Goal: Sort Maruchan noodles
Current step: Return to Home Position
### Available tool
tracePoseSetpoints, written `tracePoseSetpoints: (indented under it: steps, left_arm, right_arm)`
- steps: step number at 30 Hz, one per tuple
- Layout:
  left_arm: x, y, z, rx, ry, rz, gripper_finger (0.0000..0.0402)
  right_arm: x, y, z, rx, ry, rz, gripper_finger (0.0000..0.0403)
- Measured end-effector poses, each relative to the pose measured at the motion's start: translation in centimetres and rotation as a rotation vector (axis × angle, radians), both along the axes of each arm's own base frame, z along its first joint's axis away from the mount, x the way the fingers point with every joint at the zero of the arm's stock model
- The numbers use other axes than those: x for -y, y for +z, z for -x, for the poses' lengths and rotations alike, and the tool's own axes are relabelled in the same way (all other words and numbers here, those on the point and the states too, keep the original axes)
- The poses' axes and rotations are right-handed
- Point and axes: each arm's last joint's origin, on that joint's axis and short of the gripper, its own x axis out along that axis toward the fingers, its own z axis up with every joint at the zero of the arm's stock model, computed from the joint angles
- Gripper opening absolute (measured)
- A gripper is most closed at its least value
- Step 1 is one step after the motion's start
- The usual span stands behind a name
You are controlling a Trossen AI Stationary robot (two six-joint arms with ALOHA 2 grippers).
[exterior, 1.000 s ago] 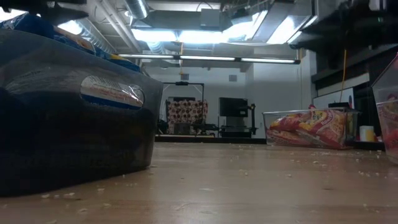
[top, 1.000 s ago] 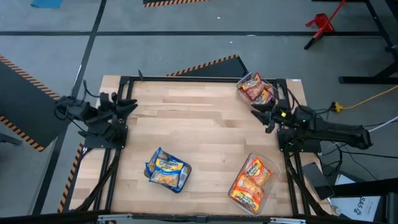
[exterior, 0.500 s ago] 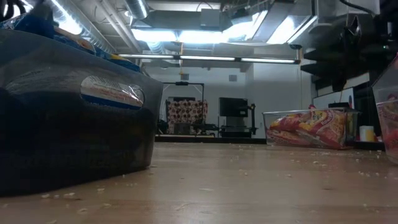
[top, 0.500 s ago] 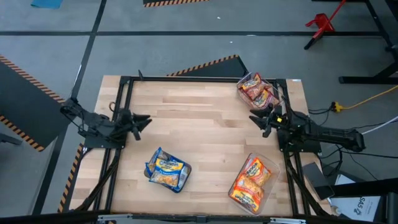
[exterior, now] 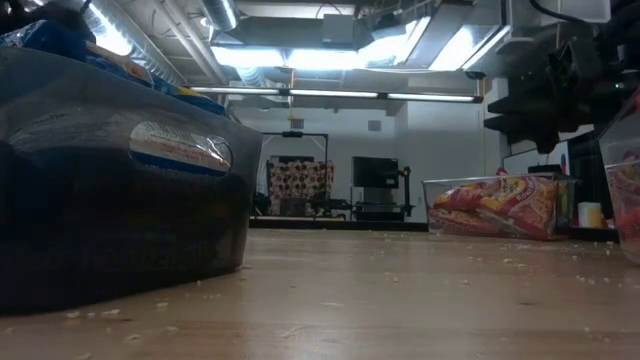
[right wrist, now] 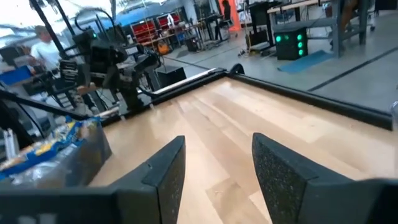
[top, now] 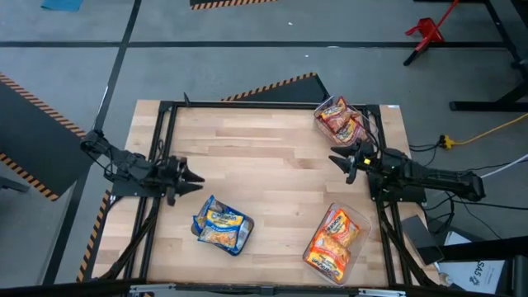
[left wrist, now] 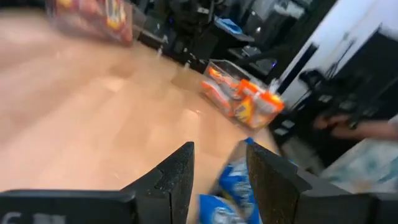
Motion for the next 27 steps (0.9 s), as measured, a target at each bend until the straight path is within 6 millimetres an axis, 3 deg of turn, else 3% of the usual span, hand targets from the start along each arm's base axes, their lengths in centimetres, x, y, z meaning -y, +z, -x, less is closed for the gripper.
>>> tracePoseSetpoints:
  steps: [4, 9, 14, 16, 17, 22, 27]
  left_arm:
    - [-0.1, -0.1, -0.1, 0.006, 0.029, -0.282, 0.014]
    - [-0.1, 0.6, -0.1, 0.077, 0.023, -0.291, 0.014]
    - [1.7, 1.6, 0.5, 0.342, -0.597, -0.451, 0.014]
    - [2.0, 0.7, 0.4, 0.391, -0.669, -0.436, 0.014]
    - [2.0, 0.0, 0.2, 0.369, -0.662, -0.428, 0.014]
    - [1.5, -0.4, -0.1, 0.287, -0.463, -0.46, 0.014]
    - [1.3, -0.4, -0.3, 0.244, -0.382, -0.399, 0.014]
  right_arm:
    - [0.0, 0.0, 0.0, -0.026, 0.007, 0.068, 0.0172]
    - [0.0, 0.0, 0.0, -0.036, 0.009, 0.098, 0.0172]
    - [0.0, 0.0, 0.0, -0.036, 0.009, 0.097, 0.0172]
    - [0.0, 0.0, 0.0, -0.036, 0.009, 0.097, 0.0172]
    - [0.0, -0.1, 0.0, -0.036, 0.009, 0.096, 0.0172]
    - [0.0, 0.0, 0.0, -0.035, 0.009, 0.095, 0.0172]
    - [0.0, 0.0, 0.0, -0.033, 0.009, 0.096, 0.0172]
